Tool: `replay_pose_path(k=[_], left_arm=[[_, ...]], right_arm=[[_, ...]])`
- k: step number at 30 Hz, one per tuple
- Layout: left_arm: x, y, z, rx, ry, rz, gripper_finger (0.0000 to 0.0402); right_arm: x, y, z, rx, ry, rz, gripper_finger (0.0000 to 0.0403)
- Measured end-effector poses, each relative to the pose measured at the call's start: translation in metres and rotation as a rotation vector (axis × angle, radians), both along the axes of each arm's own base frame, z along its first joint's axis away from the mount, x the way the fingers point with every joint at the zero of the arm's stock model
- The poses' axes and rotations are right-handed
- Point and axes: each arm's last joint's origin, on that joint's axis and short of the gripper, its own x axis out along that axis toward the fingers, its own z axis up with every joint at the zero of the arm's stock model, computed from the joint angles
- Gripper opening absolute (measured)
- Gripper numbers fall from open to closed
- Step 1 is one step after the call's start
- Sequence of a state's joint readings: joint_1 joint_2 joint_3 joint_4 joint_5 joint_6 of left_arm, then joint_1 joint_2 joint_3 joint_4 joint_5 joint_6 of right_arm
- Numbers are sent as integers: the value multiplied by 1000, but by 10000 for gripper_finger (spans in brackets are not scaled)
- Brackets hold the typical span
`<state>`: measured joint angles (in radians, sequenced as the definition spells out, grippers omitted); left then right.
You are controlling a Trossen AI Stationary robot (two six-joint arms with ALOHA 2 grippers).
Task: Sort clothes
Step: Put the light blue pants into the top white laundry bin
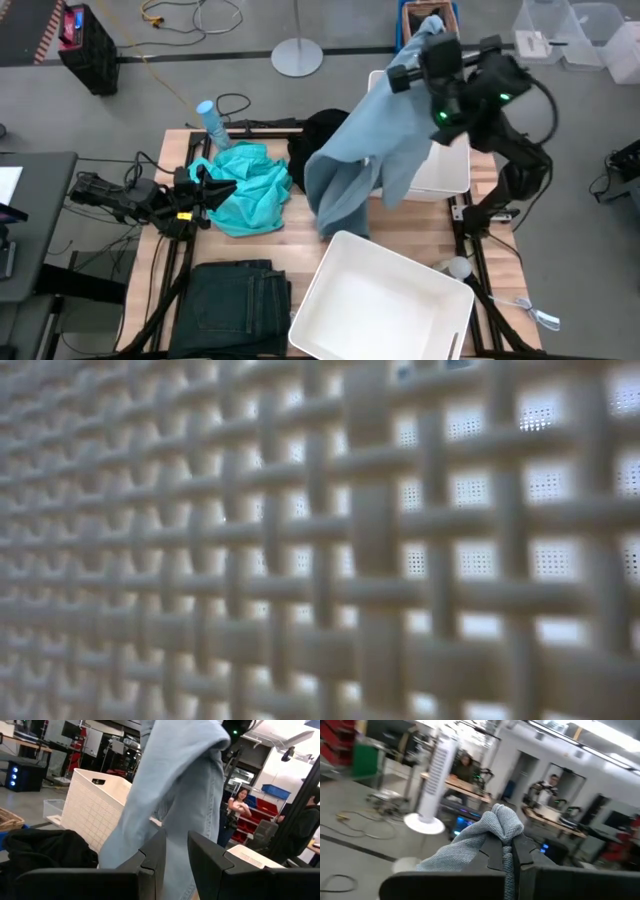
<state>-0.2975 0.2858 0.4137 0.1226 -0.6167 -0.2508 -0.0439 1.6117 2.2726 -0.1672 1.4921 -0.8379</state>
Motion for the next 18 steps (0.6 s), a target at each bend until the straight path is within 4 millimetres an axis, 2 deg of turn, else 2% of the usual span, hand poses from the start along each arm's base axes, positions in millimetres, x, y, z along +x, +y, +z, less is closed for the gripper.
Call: replay_pose_path(k=[6,9,14,18], left_arm=[[0,0,0,-1,-2,0,74],[0,0,0,-1,-2,0,74],[0,0,0,-1,-3,0,74],[0,0,0,-1,-3,0,74]], right_arm=[[17,-35,-16,14,132,-128,4],[15,-48,-21,26,181,-174,4],[1,-55,-27,39,176,-199,3],[-22,-52,-36,62,107,-107,2]])
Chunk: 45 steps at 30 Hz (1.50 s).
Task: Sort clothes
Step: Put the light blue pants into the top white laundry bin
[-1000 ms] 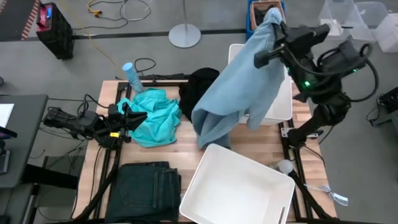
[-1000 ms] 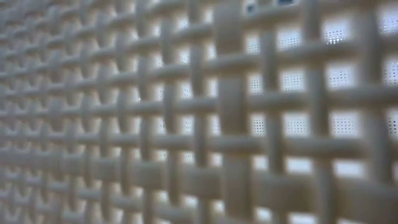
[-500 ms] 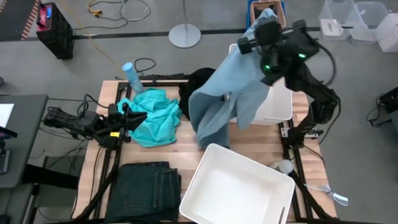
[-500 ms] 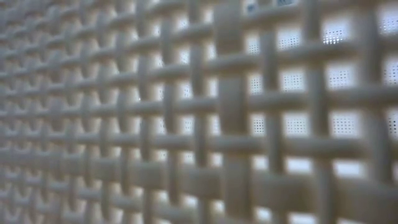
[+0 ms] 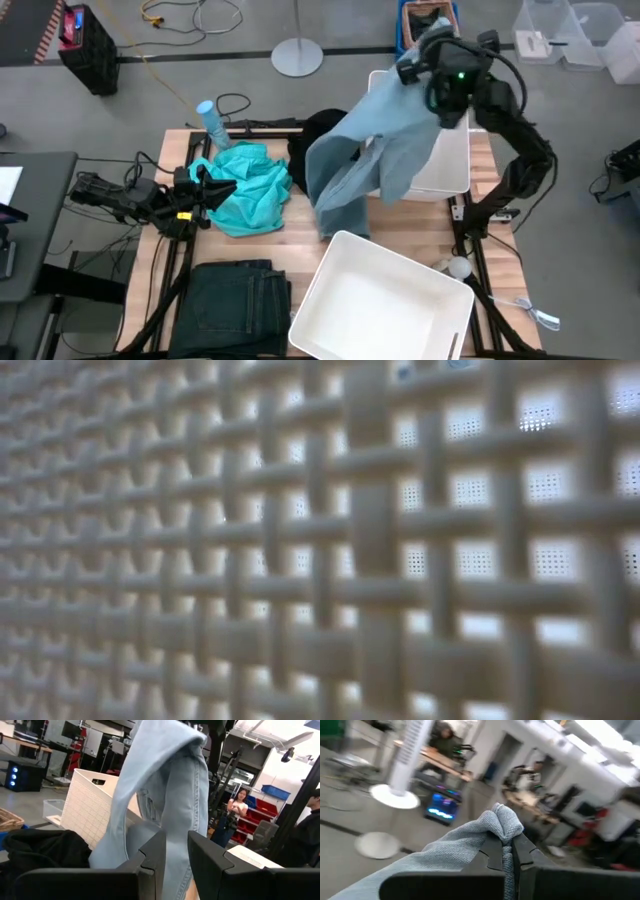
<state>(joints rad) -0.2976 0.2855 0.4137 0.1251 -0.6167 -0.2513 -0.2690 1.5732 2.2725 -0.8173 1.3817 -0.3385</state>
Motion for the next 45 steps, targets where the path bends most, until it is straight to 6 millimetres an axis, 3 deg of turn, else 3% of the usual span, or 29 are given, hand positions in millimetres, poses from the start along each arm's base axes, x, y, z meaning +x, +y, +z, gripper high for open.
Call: replay_pose_path(k=[6,12,19,31,36,40,45], left_arm=[[0,0,0,0,0,0,74],[0,0,0,1,2,0,74],[0,0,0,-12,-2,-2,74],[0,0,0,-28,-7,-5,74],[0,0,0,-28,-6,-5,74],[0,0,0,-30,-7,-6,74],[0,0,0,-38,-9,-8,74]], right_arm=[[-39,-4,-25,202,-104,106,2],[-57,-13,-42,407,-31,116,1],[-54,-39,-66,545,-6,61,1],[-44,-96,-138,780,17,-26,4],[-49,-115,-171,905,-79,-56,10],[-53,-124,-184,954,-136,-72,42],[-48,-123,-179,912,-165,-32,119]])
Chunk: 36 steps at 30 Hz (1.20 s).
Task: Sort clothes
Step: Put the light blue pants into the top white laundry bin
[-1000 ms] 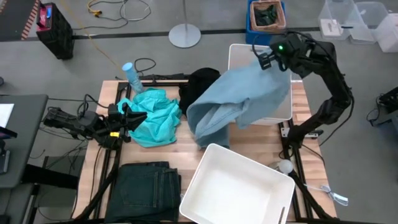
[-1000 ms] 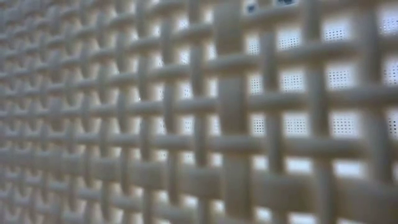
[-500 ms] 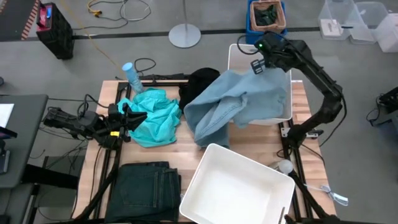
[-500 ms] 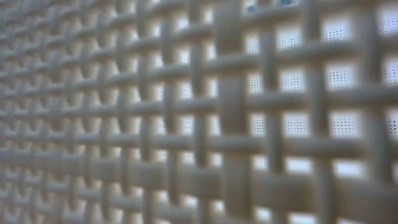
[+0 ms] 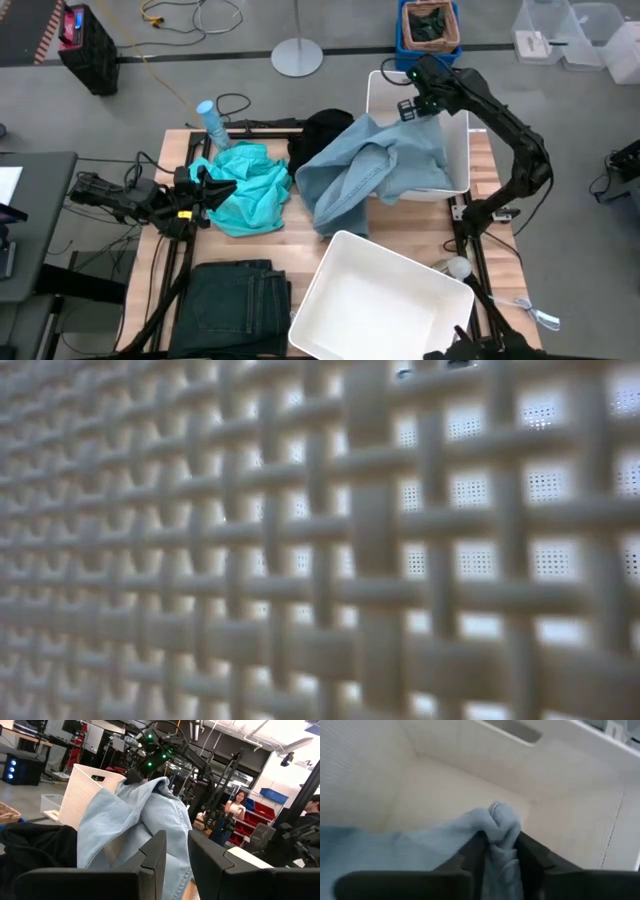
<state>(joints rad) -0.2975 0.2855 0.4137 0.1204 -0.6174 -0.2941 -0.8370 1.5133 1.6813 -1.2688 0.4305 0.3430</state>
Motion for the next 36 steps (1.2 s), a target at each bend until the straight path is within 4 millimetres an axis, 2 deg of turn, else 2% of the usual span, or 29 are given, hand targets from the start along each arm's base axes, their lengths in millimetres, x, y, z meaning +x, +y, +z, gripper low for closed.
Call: replay_pose_path(k=[5,8,13,16,19,27,30,36], left_arm=[[0,0,0,-1,3,-1,74],[0,0,0,-1,3,-1,74],[0,0,0,-8,1,-2,74],[0,0,0,-8,1,0,74],[0,0,0,-12,2,16,74],[0,1,0,-17,1,24,74],[0,1,-1,-22,1,30,74],[0,1,-1,-26,2,45,74]], right_arm=[[-3,6,20,-93,-76,14,203],[-8,11,35,-170,-135,25,237],[-21,31,70,-309,-300,122,250],[-17,51,86,-357,-394,314,250],[-6,76,94,-370,-419,560,250],[43,142,88,-340,-378,1021,250],[63,167,80,-299,-359,1160,250],[99,213,53,-233,-201,1442,250]])
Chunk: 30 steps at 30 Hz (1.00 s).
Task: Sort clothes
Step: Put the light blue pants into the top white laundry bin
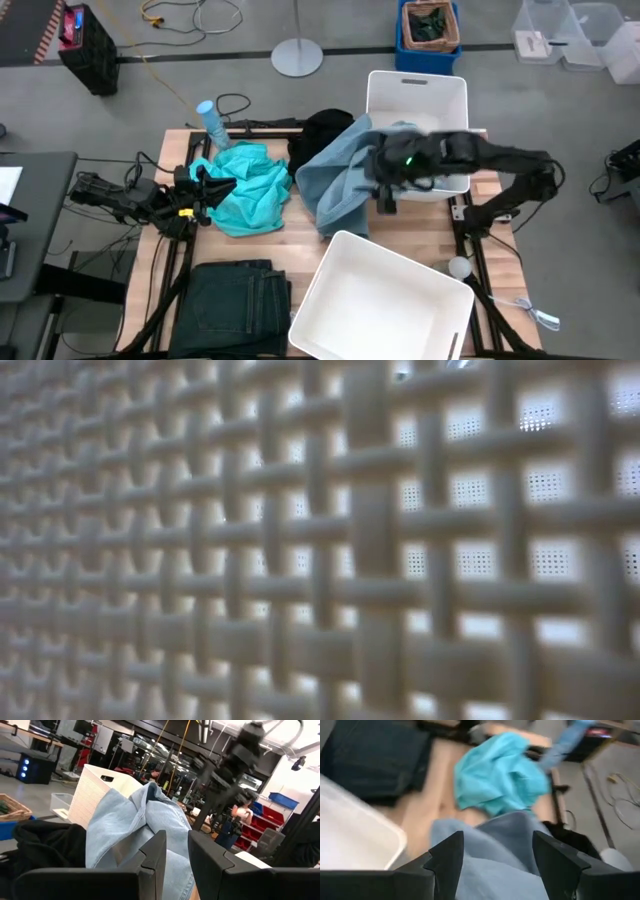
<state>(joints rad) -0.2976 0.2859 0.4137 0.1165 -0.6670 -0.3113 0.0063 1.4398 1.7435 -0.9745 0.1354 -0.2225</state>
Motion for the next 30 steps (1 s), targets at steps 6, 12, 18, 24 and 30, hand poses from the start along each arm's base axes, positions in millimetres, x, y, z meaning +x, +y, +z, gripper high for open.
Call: replay_pose_path(k=[6,12,18,24,30], left_arm=[[0,0,0,0,1,1,74],[0,0,-1,-1,12,0,74],[0,0,-2,-1,19,0,74],[0,0,-2,-1,19,0,74],[0,0,-2,-20,11,-4,74]], right_arm=[[21,22,-25,-118,145,69,250],[35,34,-54,-180,333,133,250],[58,35,-84,-336,464,69,249],[75,32,-107,-372,542,40,233],[78,36,-113,-377,560,49,123]])
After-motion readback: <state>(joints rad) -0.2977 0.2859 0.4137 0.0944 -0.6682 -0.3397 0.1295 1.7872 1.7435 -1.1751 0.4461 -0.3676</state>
